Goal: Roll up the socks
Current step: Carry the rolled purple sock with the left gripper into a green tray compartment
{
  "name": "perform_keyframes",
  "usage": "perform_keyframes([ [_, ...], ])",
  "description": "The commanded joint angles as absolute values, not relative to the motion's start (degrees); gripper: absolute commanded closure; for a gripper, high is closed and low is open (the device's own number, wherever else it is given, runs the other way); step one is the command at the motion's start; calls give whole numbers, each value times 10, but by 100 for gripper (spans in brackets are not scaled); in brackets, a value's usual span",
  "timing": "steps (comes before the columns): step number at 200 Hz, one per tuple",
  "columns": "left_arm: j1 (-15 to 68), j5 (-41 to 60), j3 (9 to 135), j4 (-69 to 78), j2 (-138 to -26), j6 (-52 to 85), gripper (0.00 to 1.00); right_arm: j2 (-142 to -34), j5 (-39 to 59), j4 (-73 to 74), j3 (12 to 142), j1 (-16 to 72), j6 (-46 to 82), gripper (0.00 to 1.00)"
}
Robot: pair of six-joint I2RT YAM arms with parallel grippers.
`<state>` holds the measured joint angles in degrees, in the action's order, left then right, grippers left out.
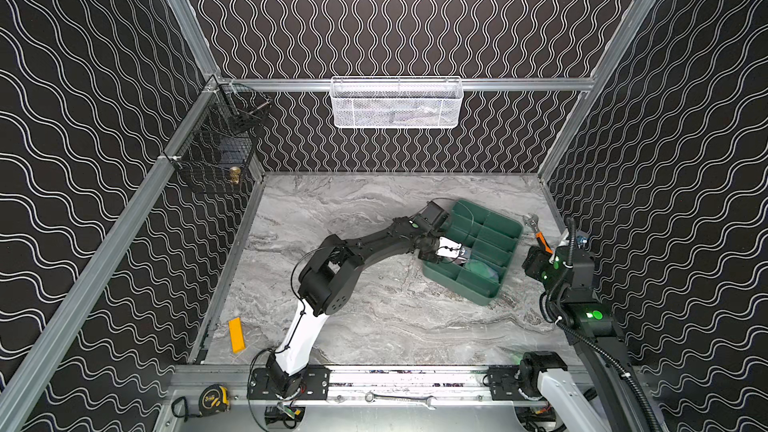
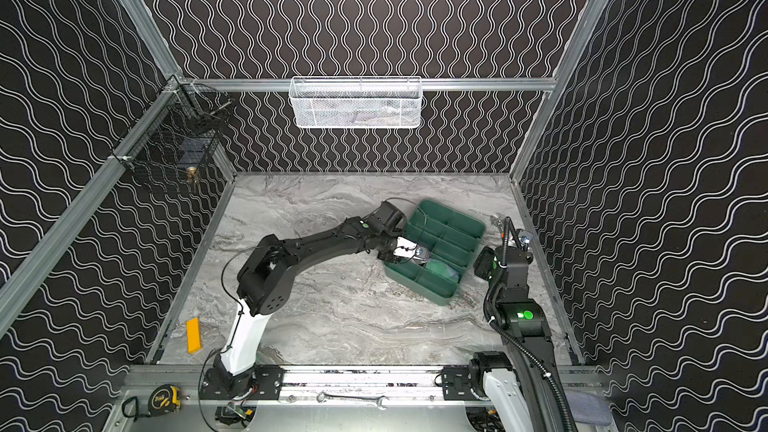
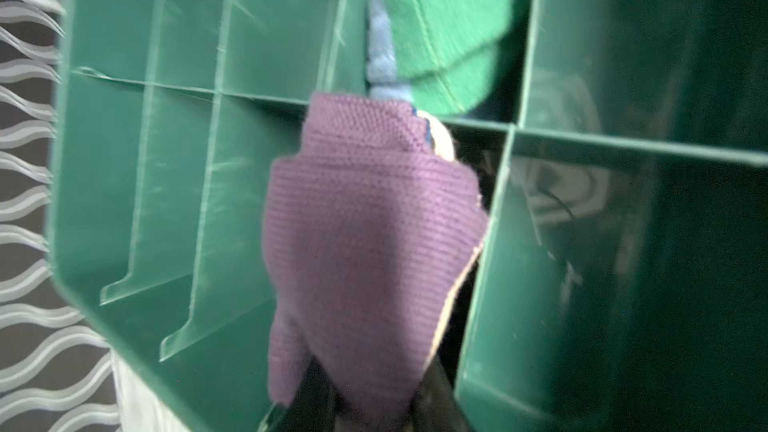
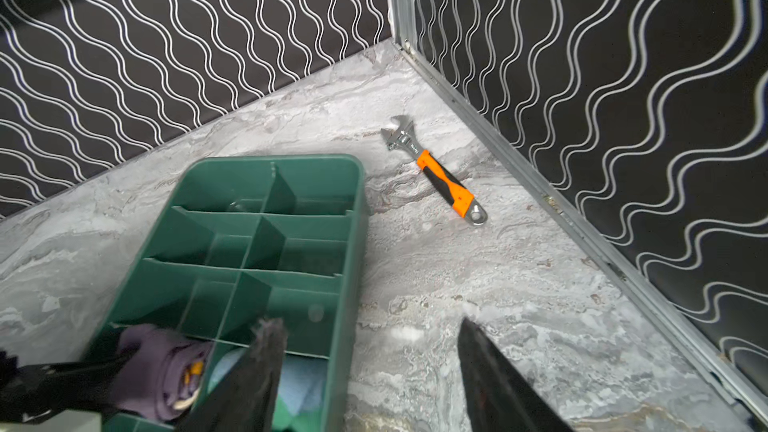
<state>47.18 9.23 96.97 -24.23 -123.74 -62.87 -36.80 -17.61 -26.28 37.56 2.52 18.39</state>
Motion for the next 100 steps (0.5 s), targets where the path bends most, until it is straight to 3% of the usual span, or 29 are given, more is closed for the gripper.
perform_keyframes([
  [1, 471, 43, 969, -358, -1226, -612, 100, -371, -152, -243, 372, 25, 198, 32],
  [66, 456, -15, 1012, -491, -1267, -567, 100, -351, -120, -235, 356, 25, 210, 32],
  [100, 449, -11, 1006, -477, -1297, -539, 100, -335, -121, -241, 353, 25, 213, 31],
])
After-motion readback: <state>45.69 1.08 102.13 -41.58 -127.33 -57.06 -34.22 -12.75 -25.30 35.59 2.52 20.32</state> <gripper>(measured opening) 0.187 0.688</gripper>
